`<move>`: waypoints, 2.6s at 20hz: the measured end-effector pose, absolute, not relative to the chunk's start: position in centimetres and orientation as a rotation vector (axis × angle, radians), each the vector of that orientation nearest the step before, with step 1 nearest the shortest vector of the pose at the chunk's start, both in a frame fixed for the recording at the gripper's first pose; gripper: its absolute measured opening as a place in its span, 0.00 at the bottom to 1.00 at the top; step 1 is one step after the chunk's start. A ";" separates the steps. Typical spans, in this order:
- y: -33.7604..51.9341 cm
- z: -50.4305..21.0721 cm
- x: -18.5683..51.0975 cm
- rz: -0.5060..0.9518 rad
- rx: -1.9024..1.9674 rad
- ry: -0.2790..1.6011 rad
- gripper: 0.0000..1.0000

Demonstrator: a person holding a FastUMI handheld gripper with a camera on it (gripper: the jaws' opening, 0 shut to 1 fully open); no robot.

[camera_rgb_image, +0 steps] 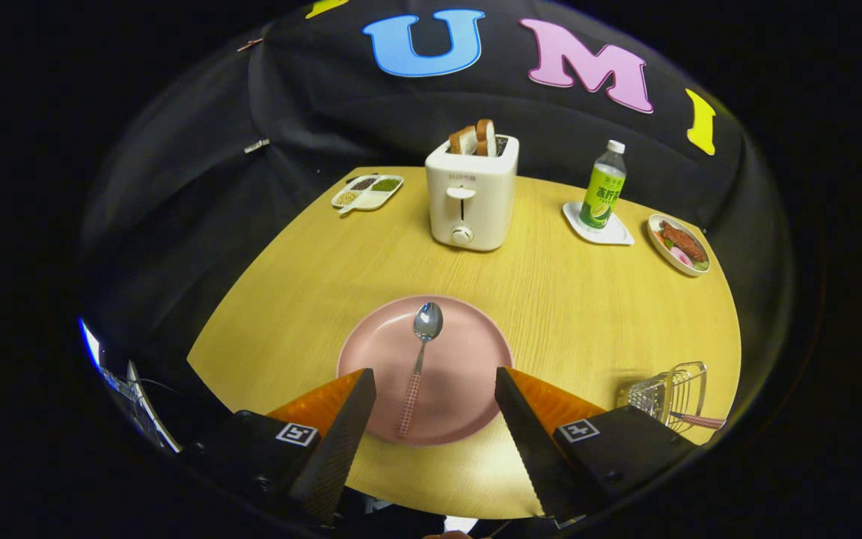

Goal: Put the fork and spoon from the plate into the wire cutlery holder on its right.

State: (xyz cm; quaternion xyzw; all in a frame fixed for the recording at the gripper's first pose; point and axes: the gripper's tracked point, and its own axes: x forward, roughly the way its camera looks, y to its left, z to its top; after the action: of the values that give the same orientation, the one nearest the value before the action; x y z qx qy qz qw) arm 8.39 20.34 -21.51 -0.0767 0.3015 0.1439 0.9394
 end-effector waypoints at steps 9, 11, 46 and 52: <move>21.8 -29.5 10.2 0.266 -0.221 0.798 1.00; 21.6 -30.4 10.5 0.254 -0.239 0.819 1.00; 20.8 -27.6 7.3 0.454 -0.157 1.034 0.09; 15.8 -20.9 4.7 0.507 -0.144 0.996 0.09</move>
State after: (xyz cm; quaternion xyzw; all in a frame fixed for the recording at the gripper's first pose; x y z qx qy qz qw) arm 4.70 15.84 -20.85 -0.0683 0.4722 0.2403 0.8453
